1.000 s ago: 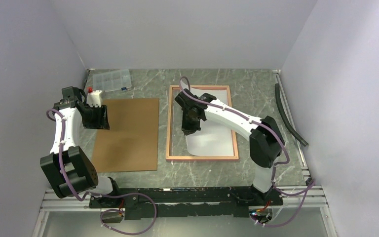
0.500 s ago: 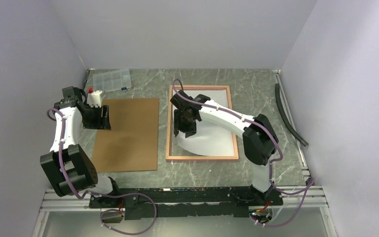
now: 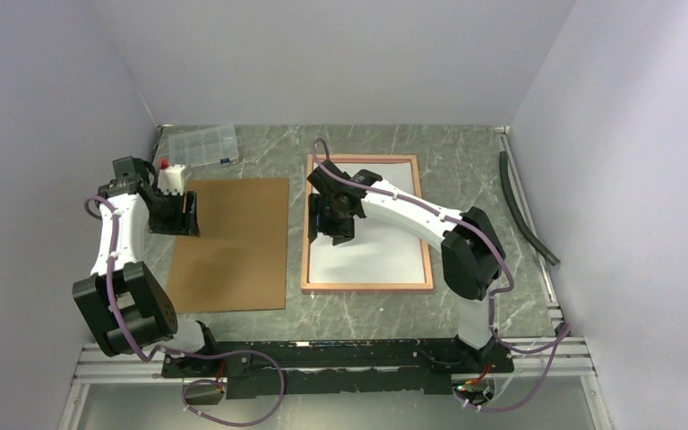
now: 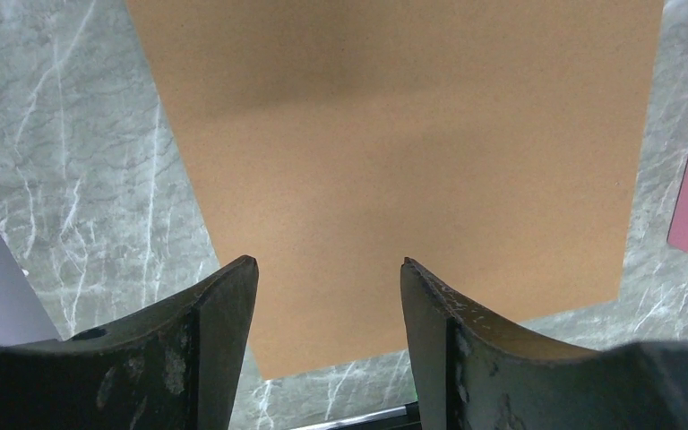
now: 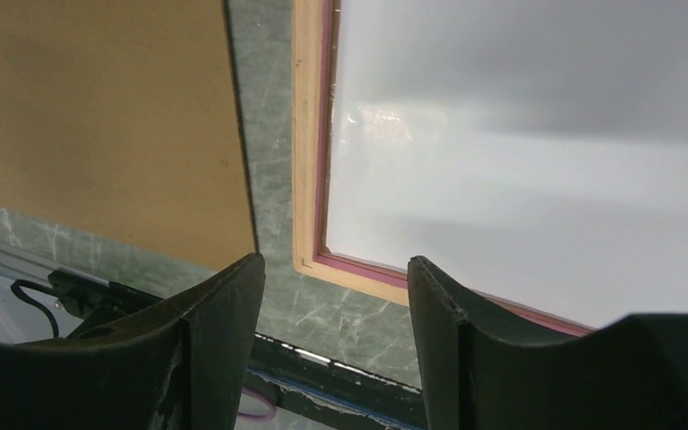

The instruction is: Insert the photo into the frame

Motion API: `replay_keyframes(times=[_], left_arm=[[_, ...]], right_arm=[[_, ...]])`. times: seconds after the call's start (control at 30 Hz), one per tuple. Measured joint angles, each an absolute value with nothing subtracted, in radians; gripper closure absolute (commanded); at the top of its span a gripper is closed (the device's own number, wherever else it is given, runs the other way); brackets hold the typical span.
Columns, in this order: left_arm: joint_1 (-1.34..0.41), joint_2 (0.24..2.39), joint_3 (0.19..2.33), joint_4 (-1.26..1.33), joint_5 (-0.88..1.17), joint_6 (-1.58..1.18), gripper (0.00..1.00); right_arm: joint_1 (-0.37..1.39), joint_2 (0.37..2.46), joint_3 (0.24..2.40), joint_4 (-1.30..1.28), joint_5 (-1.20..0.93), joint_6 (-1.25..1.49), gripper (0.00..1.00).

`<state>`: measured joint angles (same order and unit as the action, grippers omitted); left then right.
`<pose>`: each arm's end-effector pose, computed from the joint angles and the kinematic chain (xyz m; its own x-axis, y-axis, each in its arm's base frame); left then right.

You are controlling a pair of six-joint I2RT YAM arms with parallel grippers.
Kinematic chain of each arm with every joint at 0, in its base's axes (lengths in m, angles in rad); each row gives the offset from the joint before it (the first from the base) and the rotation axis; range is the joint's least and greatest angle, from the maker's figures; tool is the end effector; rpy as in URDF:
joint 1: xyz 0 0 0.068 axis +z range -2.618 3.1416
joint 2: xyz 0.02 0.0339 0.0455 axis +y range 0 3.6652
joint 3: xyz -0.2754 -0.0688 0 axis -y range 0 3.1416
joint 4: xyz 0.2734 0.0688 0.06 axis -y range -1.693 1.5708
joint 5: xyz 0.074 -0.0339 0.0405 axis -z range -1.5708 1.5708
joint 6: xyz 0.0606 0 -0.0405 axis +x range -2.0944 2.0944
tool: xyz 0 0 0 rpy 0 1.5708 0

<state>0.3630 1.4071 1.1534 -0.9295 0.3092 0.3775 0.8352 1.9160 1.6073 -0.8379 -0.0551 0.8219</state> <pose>0.2913 0.0909 0.2527 -0.8896 0.0377 -0.4552 0.1045 0.9869 -0.1226 0.2976 0.3339 0.2242 -0.9697 0.0184 -0.2435 -0.0664 0.9396 0.3356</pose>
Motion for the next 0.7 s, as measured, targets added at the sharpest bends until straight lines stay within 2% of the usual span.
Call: replay_keyframes(times=[0.3,0.53,0.7], left_arm=[[0.481,1.471,1.224,-0.947,0.29,0.45,0.34],[0.586,1.516,1.209,-0.918,0.204,0.574,0.36],[0.614,1.522,1.135,-0.842,0.125,0.626,0.39]], right_arm=[[0.891,1.952,1.663,-0.752,-0.092,0.777,0.29],[0.939,2.129,1.81,-0.678,-0.141,0.75,0.21],[0.933,2.252,1.878,-0.656,-0.145,0.744,0.19]])
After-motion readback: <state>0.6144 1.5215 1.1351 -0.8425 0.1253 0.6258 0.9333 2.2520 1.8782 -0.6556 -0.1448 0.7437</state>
